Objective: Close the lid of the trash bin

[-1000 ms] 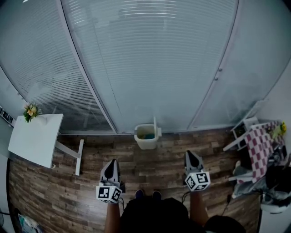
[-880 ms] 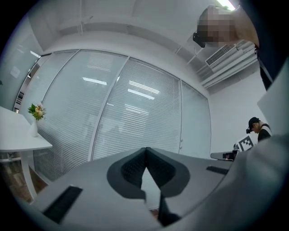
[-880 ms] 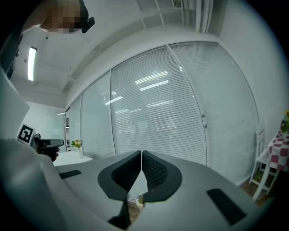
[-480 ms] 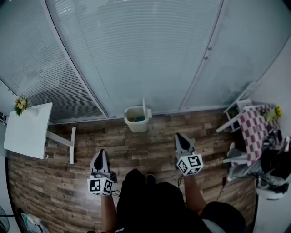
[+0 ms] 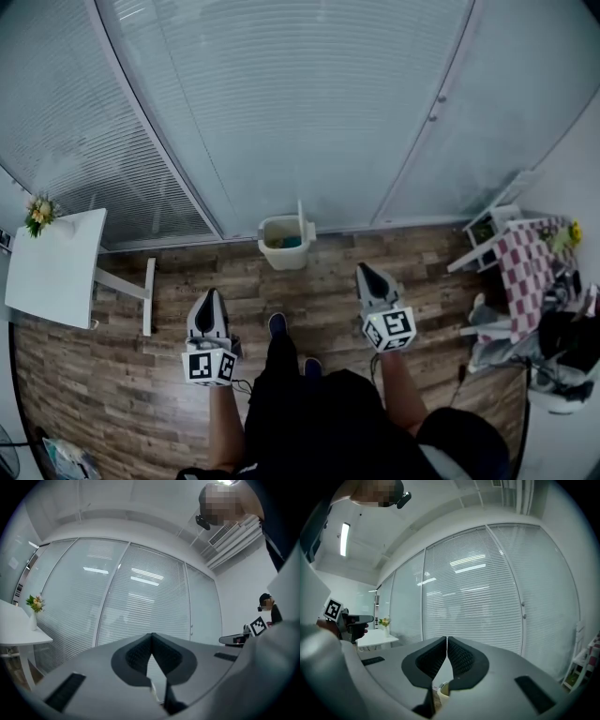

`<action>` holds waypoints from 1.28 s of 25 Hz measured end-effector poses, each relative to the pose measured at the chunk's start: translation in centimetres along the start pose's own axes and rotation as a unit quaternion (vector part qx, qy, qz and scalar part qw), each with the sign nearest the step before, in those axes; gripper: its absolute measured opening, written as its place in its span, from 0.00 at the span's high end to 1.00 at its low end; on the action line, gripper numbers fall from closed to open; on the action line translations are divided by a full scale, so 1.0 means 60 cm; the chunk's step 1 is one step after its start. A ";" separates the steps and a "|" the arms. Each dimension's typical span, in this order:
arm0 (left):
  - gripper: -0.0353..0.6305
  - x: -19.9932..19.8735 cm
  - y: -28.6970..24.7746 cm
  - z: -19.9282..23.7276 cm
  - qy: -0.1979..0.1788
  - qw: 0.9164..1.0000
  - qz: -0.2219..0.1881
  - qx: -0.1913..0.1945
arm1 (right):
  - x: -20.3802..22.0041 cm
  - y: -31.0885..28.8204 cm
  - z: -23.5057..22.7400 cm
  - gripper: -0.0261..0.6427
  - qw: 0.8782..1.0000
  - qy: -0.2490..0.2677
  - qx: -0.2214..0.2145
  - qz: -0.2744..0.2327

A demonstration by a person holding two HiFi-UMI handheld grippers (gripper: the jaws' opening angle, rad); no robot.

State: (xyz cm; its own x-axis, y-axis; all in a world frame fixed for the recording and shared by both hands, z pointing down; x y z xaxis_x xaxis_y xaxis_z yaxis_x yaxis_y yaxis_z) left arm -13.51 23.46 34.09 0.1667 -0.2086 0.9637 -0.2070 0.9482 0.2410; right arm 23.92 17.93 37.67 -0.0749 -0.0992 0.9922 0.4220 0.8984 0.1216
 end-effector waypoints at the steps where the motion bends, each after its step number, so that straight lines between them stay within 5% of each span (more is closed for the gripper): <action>1: 0.94 0.004 -0.008 0.005 -0.001 1.000 0.002 0.001 | 0.001 -0.009 0.002 0.94 1.000 0.004 -0.001 -0.002; 11: 0.94 0.039 -0.093 0.050 -0.006 1.000 0.013 0.009 | 0.021 -0.094 0.013 0.95 0.999 0.029 -0.019 0.012; 19: 0.94 0.070 -0.164 0.078 -0.006 1.000 0.020 0.024 | 0.082 -0.158 -0.017 0.94 0.999 -0.022 -0.008 0.048; 23: 0.94 0.094 -0.212 0.116 -0.003 0.999 0.022 0.031 | 0.101 -0.217 -0.028 0.67 0.998 -0.039 0.021 0.049; 32: 0.94 0.119 -0.305 0.182 0.003 0.998 0.027 0.054 | 0.136 -0.325 -0.034 0.60 0.997 -0.034 0.041 0.048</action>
State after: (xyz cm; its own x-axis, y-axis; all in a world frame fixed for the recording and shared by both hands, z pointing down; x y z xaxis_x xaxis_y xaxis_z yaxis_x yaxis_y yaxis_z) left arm -19.06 2.02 37.83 0.1589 -0.1564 0.9748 -0.3187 0.9264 0.2005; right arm 16.91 -1.26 43.42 -0.1005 0.0168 0.9948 0.3549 0.9347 0.0201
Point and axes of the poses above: the fingertips, and each gripper's own axes: y backward along the fingers, z to its left, x out of its underside, the point moved 6 cm from there along y, backward along the fingers, and after that the axes turned 12 degrees about -z, right-handed, at the moved point
